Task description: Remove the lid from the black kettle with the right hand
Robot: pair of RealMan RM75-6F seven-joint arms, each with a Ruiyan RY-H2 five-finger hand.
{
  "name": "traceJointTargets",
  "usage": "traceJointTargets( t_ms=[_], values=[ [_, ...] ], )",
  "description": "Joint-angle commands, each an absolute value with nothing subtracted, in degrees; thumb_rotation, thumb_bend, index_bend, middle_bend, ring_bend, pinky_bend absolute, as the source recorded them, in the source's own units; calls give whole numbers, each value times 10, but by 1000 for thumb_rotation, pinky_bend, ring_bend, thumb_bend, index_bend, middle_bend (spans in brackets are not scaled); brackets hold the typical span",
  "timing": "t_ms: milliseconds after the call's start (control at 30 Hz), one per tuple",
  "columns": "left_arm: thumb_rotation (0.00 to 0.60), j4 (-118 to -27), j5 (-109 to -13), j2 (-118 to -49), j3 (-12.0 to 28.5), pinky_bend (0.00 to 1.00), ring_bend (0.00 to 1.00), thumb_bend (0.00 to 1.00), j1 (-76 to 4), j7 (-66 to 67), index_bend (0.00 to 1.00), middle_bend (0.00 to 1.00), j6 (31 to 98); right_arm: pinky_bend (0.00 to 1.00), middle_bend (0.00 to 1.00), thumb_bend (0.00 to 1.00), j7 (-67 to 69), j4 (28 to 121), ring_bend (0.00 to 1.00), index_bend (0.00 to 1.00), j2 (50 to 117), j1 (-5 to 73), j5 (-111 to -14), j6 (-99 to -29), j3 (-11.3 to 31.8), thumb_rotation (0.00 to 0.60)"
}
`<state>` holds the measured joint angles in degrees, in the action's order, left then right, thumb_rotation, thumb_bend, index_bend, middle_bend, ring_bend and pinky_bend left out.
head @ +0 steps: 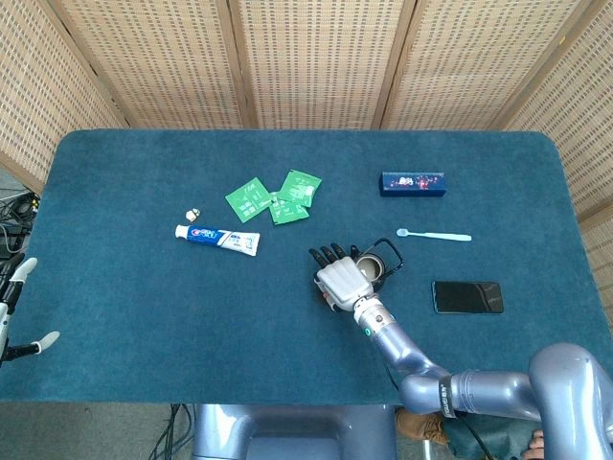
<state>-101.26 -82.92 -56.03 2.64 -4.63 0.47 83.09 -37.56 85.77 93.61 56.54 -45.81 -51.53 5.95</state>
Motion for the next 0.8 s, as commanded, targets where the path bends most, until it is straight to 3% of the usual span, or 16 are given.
traceJointTargets(
  t_ms=[33,133,400,600,700,800],
  values=[
    [600,-1012,-828,-560,27,0,0,0,-46,2,0,0,830,0,26,415,-382,849,0,338,942,567,-448,-513,55,600],
    [600,-1012,-829,-560,26,0,0,0,-48,3,0,0,828,0,0,257,-381,860,0,217,932,567,-435,-509,58,600],
    [600,-1016,-836,-560,24,0,0,0,-50,7,0,0,828,0,8,247,-363,935,0,199,876,552,-465,-541,70,600],
    [600,-1018,-851,-557,20,0,0,0,-44,1,0,0,840,0,17,242,-316,1031,0,200,768,502,-546,-593,63,600],
    [600,-1019,-861,-556,16,0,0,0,-40,-1,0,0,850,0,17,184,-274,1051,0,200,713,464,-607,-620,46,600],
    [600,-1019,-872,-556,13,0,0,0,-36,-5,0,0,859,0,9,54,-226,1045,0,199,670,423,-673,-655,24,600]
  ],
)
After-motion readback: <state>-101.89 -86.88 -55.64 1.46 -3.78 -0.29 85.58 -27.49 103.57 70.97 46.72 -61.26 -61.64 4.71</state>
